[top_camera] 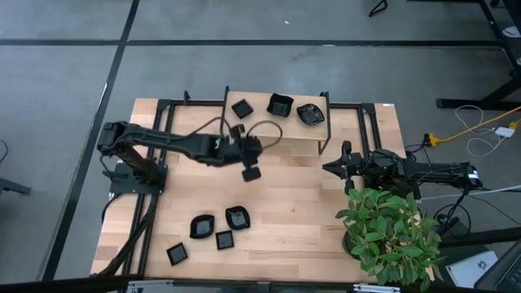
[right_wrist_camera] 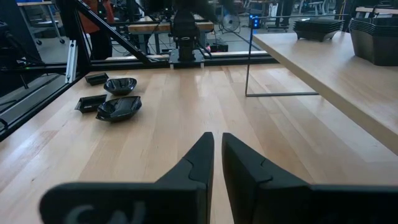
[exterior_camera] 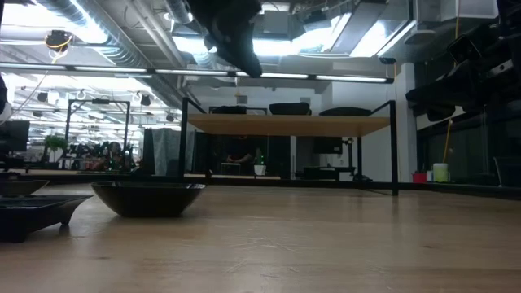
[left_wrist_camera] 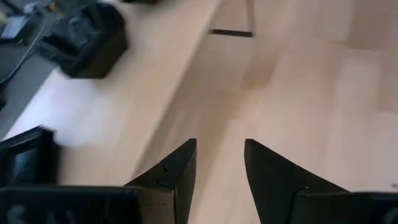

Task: Pick & Place Mini shaped plates
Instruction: Stack the leaf-shaped plate on top of the leaf-shaped plate on the shelf

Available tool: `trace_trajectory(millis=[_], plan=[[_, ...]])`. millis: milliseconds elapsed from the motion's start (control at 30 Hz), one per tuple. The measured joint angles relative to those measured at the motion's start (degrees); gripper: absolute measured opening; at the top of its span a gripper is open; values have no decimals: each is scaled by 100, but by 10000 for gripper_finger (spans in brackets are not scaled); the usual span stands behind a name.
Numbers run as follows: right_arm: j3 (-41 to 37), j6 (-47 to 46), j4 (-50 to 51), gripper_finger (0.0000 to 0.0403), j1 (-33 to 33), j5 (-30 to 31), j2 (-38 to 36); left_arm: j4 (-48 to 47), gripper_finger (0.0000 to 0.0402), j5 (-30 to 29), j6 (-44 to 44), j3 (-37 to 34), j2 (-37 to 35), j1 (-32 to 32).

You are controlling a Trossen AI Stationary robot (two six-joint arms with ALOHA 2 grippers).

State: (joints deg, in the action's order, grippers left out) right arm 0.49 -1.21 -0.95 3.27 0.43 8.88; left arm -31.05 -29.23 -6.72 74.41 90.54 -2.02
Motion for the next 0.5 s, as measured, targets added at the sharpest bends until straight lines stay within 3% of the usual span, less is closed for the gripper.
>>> trace_trajectory(millis=[500], plan=[[0,0,0,34,-1,0,0,-360,129,227,-22,-2,0,-1047]])
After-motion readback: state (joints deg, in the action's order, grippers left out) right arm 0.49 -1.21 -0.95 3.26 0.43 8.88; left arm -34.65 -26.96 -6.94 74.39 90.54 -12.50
